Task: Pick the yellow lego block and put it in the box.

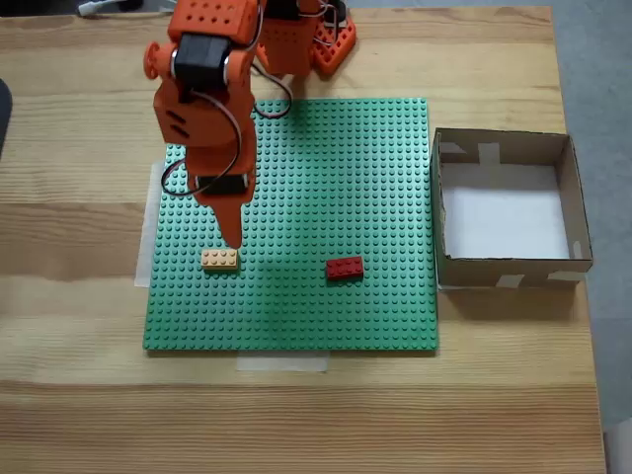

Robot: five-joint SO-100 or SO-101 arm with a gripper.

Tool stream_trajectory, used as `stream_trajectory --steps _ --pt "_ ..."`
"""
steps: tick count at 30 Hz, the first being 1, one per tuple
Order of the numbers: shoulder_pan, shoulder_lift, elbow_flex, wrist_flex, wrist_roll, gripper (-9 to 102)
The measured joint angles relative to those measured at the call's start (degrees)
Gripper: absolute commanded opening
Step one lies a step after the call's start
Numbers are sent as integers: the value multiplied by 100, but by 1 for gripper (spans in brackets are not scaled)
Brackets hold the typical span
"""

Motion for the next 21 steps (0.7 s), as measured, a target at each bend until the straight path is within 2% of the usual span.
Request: stream_trajectory --steps 10,21 --pt "141 -1107 -940 123 79 24" --pt "325 -1811 -1266 35 272 24"
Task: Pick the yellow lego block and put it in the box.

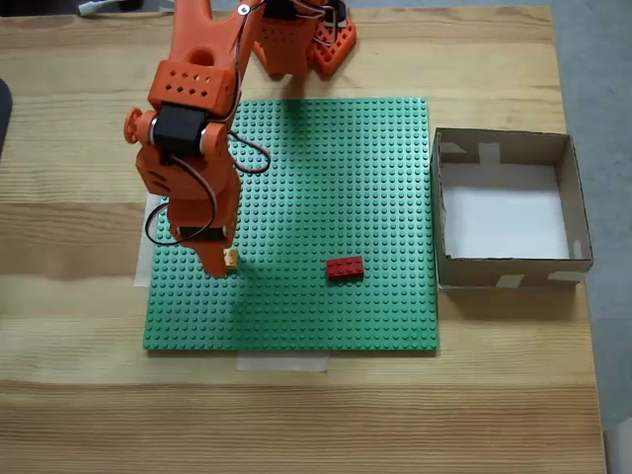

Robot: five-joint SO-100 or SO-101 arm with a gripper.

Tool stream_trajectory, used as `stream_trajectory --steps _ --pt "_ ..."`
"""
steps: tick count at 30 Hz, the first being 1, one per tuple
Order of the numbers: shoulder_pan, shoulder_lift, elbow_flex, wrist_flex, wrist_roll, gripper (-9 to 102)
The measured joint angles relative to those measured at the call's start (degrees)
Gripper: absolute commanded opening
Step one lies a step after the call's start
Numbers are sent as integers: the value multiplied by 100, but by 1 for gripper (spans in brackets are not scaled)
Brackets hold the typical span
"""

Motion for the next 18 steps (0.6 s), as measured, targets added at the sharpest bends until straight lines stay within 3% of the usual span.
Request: stream_trajectory --steps 18 --pt "299 -44 492 -439 -114 24"
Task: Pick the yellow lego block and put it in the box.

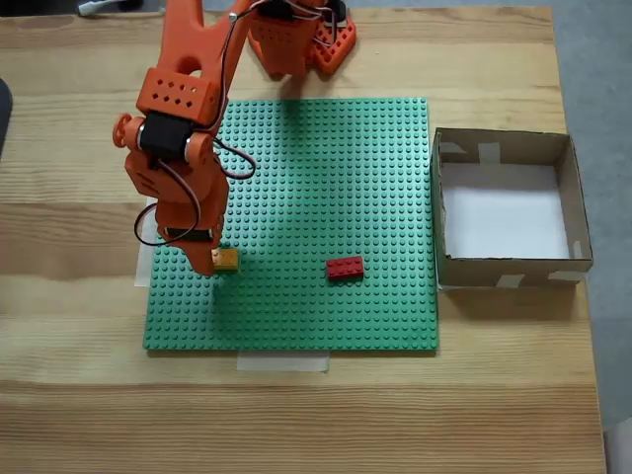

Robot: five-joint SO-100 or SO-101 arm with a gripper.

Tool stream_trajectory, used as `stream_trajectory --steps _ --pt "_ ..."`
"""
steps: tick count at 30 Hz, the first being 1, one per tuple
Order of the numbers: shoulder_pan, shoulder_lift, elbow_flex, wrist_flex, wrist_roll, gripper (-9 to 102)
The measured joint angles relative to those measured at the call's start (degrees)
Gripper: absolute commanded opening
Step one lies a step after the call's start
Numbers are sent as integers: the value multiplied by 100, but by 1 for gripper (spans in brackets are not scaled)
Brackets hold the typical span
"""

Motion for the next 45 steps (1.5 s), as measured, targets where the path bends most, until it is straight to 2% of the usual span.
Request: stream_trajectory --steps 22,45 --pt "-53 -237 35 -281 -202 18" --pt "-176 -281 26 -352 -413 4"
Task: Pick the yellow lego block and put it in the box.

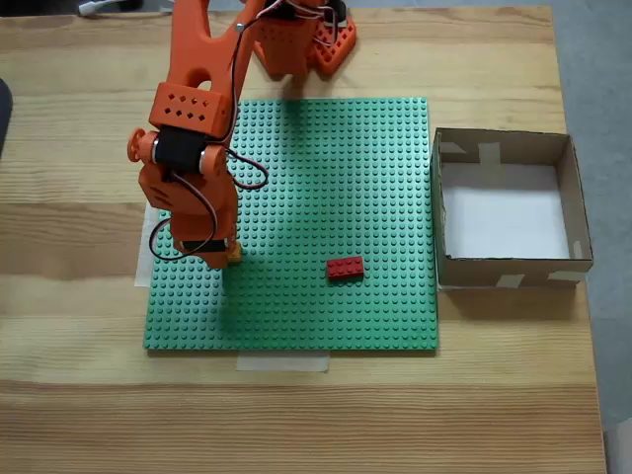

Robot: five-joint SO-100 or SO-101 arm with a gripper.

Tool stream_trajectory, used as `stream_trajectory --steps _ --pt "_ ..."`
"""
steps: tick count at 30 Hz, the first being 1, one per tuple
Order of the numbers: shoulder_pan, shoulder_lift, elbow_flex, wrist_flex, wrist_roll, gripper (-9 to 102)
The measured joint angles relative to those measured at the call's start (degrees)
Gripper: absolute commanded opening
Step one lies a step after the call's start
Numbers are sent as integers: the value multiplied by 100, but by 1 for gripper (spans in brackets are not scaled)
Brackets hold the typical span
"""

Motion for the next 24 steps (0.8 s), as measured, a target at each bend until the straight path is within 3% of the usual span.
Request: stream_trajectory --steps 24 --pt "9 167 -70 360 18 -1"
